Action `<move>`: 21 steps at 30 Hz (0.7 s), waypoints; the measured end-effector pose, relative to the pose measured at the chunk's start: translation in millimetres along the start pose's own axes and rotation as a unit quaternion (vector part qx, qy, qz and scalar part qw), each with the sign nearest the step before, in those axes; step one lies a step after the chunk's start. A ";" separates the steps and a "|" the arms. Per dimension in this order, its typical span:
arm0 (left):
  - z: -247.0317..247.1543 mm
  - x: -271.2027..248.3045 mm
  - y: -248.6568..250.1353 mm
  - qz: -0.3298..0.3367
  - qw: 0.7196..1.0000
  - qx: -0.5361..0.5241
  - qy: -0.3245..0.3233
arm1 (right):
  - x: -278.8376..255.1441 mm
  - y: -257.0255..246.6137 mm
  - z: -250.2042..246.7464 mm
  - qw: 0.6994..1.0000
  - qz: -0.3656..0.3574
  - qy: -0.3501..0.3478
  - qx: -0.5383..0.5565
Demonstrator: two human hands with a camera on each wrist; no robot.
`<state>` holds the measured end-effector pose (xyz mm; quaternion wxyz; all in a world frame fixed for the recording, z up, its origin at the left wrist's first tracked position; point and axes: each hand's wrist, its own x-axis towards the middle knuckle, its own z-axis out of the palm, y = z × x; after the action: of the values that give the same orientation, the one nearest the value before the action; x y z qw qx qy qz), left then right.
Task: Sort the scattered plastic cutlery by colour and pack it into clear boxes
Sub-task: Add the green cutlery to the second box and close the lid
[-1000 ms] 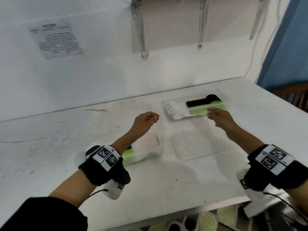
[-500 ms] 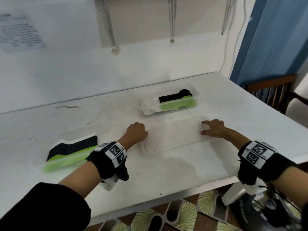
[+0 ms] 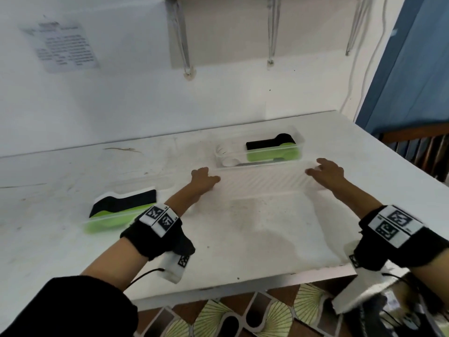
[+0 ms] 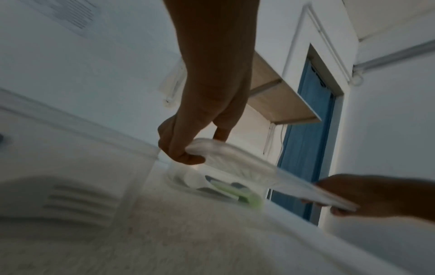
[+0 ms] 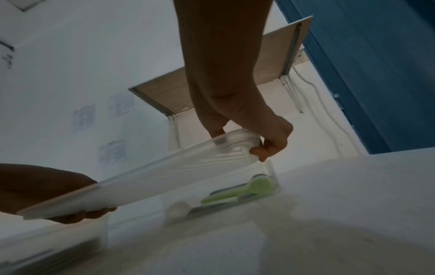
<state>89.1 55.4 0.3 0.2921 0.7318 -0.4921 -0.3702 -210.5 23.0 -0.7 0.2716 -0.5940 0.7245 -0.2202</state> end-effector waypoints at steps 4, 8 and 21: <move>-37.0 -2.8 -0.2 -0.002 0.984 -0.177 0.012 | -3.5 -42.8 2.3 0.999 -0.033 0.014 0.017; -95.3 -9.0 -13.4 -0.004 0.965 -0.255 0.056 | 3.3 -88.4 25.5 0.997 -0.049 -0.004 0.059; -261.0 -9.9 -76.7 -0.024 0.914 -0.400 0.070 | -26.8 -241.2 116.3 0.948 -0.086 -0.079 0.296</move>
<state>341.8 107.6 87.1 0.5849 0.5896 -0.2637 -0.4907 48.3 2.0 69.7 0.4715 -0.5621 0.5495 -0.3997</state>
